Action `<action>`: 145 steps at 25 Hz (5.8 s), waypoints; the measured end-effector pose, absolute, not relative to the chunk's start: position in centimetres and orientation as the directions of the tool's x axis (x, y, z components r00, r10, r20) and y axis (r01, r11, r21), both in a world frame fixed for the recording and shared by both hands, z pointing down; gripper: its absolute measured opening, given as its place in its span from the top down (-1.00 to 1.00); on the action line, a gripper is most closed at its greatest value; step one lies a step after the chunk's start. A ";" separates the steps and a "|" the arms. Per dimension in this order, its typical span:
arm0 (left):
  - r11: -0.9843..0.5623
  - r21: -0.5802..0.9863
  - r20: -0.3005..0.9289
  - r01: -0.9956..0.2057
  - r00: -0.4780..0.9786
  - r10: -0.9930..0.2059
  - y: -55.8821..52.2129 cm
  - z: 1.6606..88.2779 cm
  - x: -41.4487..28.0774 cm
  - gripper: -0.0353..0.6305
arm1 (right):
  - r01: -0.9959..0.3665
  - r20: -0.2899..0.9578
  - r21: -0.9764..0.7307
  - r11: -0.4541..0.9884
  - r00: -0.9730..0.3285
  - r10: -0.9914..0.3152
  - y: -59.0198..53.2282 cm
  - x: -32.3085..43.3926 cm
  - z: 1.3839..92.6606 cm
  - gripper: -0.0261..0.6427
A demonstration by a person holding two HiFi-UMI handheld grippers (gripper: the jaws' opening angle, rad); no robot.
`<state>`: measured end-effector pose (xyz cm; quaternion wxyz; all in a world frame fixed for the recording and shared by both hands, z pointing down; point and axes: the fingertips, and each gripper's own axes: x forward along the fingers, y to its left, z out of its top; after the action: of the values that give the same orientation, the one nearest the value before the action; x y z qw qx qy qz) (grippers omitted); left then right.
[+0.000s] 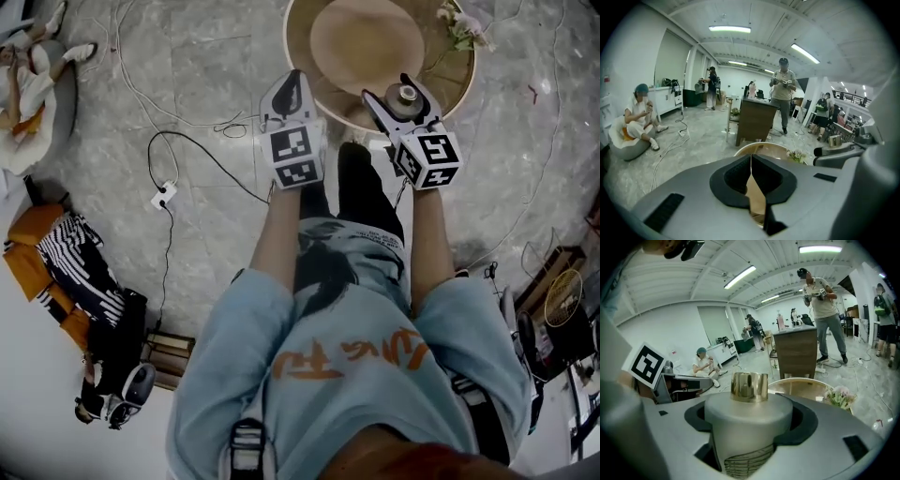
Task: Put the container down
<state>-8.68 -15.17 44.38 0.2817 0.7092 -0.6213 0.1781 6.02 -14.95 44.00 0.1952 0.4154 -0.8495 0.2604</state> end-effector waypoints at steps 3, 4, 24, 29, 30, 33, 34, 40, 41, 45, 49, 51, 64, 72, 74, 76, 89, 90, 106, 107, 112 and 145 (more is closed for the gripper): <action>-0.081 0.180 0.622 -0.980 0.177 -0.763 -15.0 48.3 -7.3 0.80 | -0.784 0.574 -0.291 0.548 -0.601 -0.556 -14.4 6.1 48.5 -0.16; -0.084 0.177 0.634 -0.981 0.179 -0.753 -14.8 49.6 -7.1 0.80 | -0.780 0.584 -0.299 0.549 -0.605 -0.541 -14.0 6.1 50.0 -0.16; -0.124 0.172 0.677 -0.977 0.209 -0.706 -17.0 64.9 -7.9 0.80 | -0.796 0.655 -0.274 0.539 -0.565 -0.502 -15.0 3.7 66.8 -0.16; -0.094 0.184 0.692 -0.978 0.197 -0.694 -18.1 66.7 -8.6 0.80 | -0.822 0.651 -0.233 0.519 -0.529 -0.544 -17.9 3.1 68.3 -0.16; -0.090 0.184 0.693 -0.979 0.194 -0.694 -18.5 66.9 -8.8 0.80 | -0.825 0.651 -0.225 0.518 -0.523 -0.551 -18.6 3.0 68.6 -0.16; -0.086 0.185 0.691 -0.979 0.192 -0.696 -20.1 67.3 -9.0 0.80 | -0.829 0.646 -0.205 0.520 -0.514 -0.565 -21.1 2.6 69.5 -0.16; -0.089 0.184 0.690 -0.979 0.193 -0.698 -20.7 67.5 -9.0 0.80 | -0.830 0.644 -0.199 0.521 -0.512 -0.569 -22.0 2.5 69.7 -0.16; -0.067 0.185 0.698 -0.980 0.179 -0.693 -23.8 68.8 -9.9 0.80 | -0.837 0.621 -0.158 0.523 -0.497 -0.607 -27.2 1.7 71.0 -0.16; -0.043 0.195 0.699 -0.980 0.169 -0.695 -24.3 69.1 -10.1 0.80 | -0.836 0.615 -0.148 0.528 -0.496 -0.613 -28.1 1.6 71.2 -0.16; -0.026 0.203 0.697 -0.979 0.163 -0.698 -26.6 69.8 -10.4 0.80 | -0.828 0.606 -0.122 0.547 -0.499 -0.620 -31.5 0.6 71.8 -0.16; -0.060 0.193 0.693 -0.979 0.179 -0.699 -28.8 70.3 -10.3 0.80 | -0.822 0.583 -0.106 0.560 -0.508 -0.635 -34.5 -0.4 72.3 -0.16; -0.072 0.185 0.688 -0.980 0.182 -0.702 -29.9 70.4 -10.3 0.80 | -0.819 0.574 -0.095 0.566 -0.510 -0.641 -36.0 -0.7 72.6 -0.16; -0.086 0.159 0.684 -0.984 0.172 -0.709 -33.2 70.8 -11.3 0.80 | -0.784 0.528 -0.040 0.619 -0.543 -0.653 -41.2 -1.9 72.5 -0.17; -0.095 0.165 0.680 -0.982 0.183 -0.710 -32.6 70.3 -10.4 0.80 | -0.746 0.606 0.015 0.666 -0.524 -0.599 -39.3 -1.2 73.1 -0.17; -0.100 0.165 0.680 -0.981 0.187 -0.709 -32.4 70.2 -10.1 0.80 | -0.754 0.615 0.010 0.656 -0.513 -0.599 -39.0 -0.7 73.4 -0.17; -0.104 0.165 0.679 -0.981 0.189 -0.710 -32.0 70.1 -10.0 0.80 | -0.758 0.626 0.008 0.652 -0.505 -0.594 -38.6 -0.4 73.6 -0.18; -0.099 0.160 0.673 -0.982 0.182 -0.717 -28.5 68.4 -9.6 0.80 | -0.778 0.674 -0.044 0.627 -0.486 -0.556 -34.7 1.9 73.4 -0.19; -0.101 0.160 0.672 -0.982 0.183 -0.717 -28.1 68.1 -9.6 0.80 | -0.791 0.669 -0.062 0.609 -0.486 -0.563 -33.9 2.6 72.9 -0.19; -0.107 0.192 0.655 -0.976 0.209 -0.726 -18.0 57.1 -5.0 0.80 | -0.888 0.656 -0.265 0.375 -0.451 -0.605 -18.1 12.5 60.6 0.80; -0.106 0.196 0.646 -0.975 0.210 -0.734 -17.6 55.6 -4.4 0.80 | -0.889 0.645 -0.273 0.367 -0.453 -0.616 -17.9 12.8 59.0 0.84; -0.154 0.227 0.590 -0.962 0.262 -0.764 -16.8 48.0 -1.5 0.82 | -0.866 0.584 -0.414 0.280 -0.489 -0.648 -17.9 13.8 50.8 0.89; -0.110 0.040 0.129 -0.993 0.115 -0.985 -20.5 16.0 -1.2 0.82 | -0.859 0.098 -0.025 0.512 -0.512 -0.853 -23.9 16.0 15.9 0.89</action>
<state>-1.21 -20.47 16.04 0.0577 0.7443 -0.6644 0.0348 15.96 -23.95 15.90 0.0365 0.4927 -0.8687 0.0353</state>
